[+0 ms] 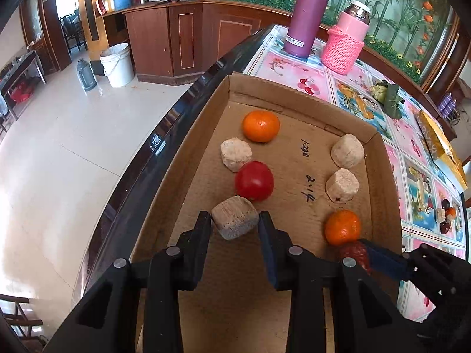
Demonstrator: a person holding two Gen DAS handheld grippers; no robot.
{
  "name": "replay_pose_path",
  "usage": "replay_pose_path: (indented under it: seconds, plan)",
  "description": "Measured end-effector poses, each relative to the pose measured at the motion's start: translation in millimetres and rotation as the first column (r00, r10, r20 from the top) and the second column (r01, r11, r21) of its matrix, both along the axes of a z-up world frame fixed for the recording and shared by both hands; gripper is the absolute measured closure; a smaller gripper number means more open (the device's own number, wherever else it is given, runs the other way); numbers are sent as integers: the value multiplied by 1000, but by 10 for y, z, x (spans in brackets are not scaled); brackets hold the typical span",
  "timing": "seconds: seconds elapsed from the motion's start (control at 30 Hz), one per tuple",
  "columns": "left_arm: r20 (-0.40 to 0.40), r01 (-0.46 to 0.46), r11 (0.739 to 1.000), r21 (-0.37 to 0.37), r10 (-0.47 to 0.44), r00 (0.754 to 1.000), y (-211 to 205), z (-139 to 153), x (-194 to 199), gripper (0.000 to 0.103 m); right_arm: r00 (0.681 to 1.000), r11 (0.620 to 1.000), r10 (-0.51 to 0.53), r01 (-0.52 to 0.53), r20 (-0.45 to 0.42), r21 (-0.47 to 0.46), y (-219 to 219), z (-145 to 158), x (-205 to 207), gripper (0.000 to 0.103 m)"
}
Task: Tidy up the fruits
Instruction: 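Lower the date and oat ball into the cardboard tray and open both tools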
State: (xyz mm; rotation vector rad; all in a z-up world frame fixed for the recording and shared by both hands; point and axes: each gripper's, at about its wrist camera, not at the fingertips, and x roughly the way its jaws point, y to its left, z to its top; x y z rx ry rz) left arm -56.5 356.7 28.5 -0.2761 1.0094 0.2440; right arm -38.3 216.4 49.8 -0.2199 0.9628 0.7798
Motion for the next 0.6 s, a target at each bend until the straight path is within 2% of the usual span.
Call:
replay_pose_path:
  seconds: [0.1, 0.2, 0.43, 0.53, 0.6]
  plan:
    - [9, -3, 1000, -27, 3, 1000, 26, 3, -35, 69, 1000, 1000, 2, -1, 26, -7, 69, -14, 7, 72]
    - [27, -11, 999, -52, 12, 1000, 50, 37, -72, 64, 999, 1000, 5, -5, 46, -8, 94, -10, 5, 72]
    - [117, -35, 992, -124, 50, 992, 39, 232, -263, 48, 1000, 998, -19, 18, 13, 57, -64, 82, 0, 68]
    - [154, -34, 985, -167, 60, 986, -26, 329, -371, 42, 998, 995, -59, 57, 25, 83, -253, 199, -24, 49]
    - [174, -21, 982, -188, 54, 983, -96, 400, -430, 42, 995, 990, -97, 93, 28, 106, -425, 270, -34, 31]
